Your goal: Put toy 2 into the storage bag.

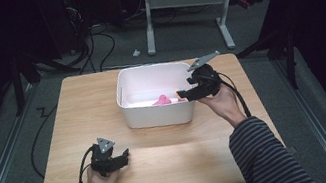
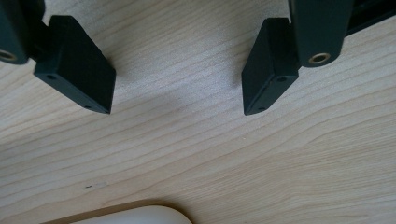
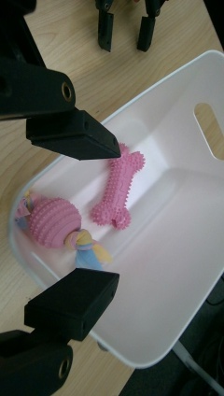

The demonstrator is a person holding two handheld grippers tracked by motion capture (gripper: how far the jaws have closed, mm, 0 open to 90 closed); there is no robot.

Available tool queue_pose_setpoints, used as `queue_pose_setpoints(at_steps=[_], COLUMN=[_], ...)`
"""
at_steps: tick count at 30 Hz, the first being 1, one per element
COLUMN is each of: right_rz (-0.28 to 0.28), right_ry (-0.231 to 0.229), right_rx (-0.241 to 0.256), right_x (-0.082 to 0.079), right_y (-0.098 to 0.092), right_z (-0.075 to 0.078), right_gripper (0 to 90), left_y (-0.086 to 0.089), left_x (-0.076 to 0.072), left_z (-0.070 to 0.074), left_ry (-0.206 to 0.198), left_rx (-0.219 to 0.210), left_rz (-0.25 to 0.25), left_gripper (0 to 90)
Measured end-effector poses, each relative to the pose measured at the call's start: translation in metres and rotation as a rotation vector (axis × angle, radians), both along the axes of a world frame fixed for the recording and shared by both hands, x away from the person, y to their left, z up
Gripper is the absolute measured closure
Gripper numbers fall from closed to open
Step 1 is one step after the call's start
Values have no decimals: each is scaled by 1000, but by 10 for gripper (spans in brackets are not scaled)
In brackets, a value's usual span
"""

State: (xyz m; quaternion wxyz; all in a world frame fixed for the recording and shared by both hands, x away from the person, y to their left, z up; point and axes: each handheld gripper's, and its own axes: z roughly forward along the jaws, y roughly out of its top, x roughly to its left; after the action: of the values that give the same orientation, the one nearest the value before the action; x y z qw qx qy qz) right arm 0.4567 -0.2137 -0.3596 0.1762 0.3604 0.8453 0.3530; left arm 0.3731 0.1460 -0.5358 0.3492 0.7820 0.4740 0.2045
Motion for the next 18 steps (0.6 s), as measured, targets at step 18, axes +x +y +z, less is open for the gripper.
queue_pose_setpoints(at_steps=[18], right_rz=[-102], right_ry=[-48], right_rx=[58], right_x=[-52], right_y=[-58], right_z=[-3], right_gripper=[369], left_y=[0], left_x=[0], left_z=[0], left_ry=[0], left_rx=[1], left_rz=[-2], left_gripper=[265])
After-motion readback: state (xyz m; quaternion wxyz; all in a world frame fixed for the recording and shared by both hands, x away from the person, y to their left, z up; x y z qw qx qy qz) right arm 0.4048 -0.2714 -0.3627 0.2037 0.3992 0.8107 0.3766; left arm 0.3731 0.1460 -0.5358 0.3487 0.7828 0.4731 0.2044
